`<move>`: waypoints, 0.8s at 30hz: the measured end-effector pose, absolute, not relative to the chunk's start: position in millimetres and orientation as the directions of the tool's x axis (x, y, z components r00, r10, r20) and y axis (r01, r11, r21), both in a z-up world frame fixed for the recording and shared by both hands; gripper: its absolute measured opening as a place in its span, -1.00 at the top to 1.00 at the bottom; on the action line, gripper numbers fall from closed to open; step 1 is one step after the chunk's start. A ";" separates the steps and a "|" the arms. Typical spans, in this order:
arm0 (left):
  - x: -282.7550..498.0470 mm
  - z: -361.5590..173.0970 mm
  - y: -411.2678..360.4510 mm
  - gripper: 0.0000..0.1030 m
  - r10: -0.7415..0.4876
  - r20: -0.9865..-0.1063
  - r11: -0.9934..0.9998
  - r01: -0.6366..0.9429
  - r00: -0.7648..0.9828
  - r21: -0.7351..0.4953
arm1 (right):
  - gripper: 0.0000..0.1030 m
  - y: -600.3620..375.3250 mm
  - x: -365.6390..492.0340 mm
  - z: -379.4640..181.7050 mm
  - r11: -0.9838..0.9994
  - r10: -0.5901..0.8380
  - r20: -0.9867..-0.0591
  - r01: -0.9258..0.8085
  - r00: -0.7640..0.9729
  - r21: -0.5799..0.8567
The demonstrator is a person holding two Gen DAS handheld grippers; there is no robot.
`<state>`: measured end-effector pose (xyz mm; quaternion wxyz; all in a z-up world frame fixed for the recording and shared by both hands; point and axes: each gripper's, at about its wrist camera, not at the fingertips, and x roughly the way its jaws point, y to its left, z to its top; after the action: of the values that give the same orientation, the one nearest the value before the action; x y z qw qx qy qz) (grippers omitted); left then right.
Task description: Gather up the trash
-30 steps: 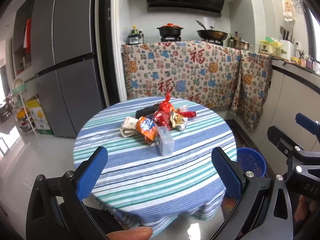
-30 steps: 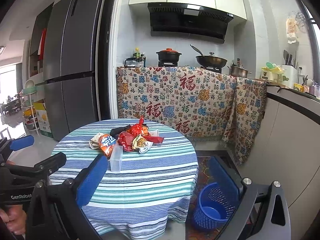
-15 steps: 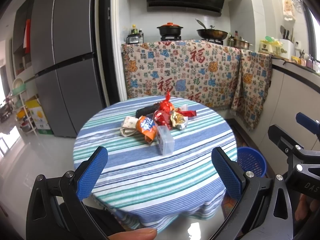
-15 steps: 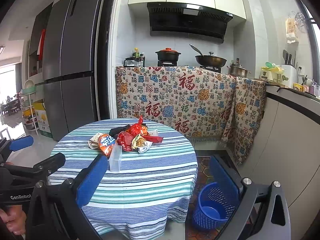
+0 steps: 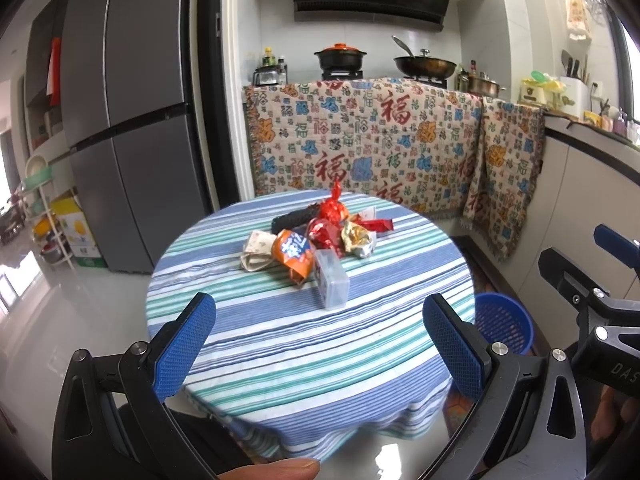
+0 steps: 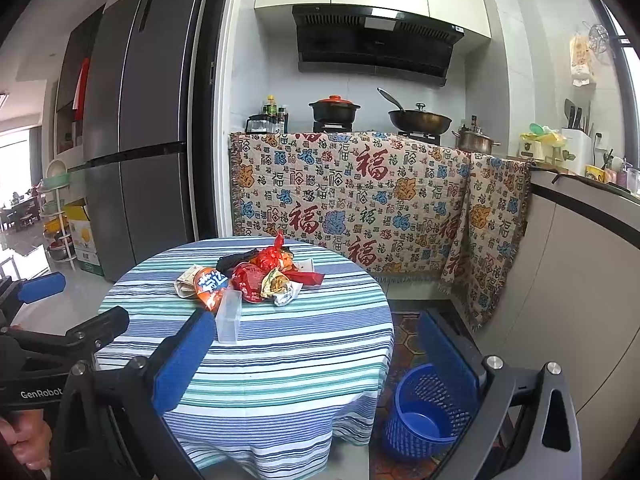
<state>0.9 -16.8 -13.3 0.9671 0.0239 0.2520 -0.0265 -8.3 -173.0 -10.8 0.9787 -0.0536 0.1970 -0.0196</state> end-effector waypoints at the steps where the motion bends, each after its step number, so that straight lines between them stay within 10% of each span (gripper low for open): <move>1: 1.0 -13.3 -16.8 -0.99 -0.039 -0.488 0.997 0.063 0.872 0.033 | -1.00 -173.9 -9.1 -10.8 0.994 -0.060 -0.383 0.018 0.922 -0.112; 24: 2.4 -19.3 -15.8 -0.99 -0.039 -0.500 0.997 0.065 0.865 0.035 | -1.00 -179.9 -10.8 -12.9 0.993 -0.068 -0.385 0.026 0.920 -0.111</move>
<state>2.4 -15.8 -19.3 0.9653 0.0252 0.2585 -0.0268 -10.8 -179.9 -12.9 0.9785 -0.0520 0.1982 -0.0240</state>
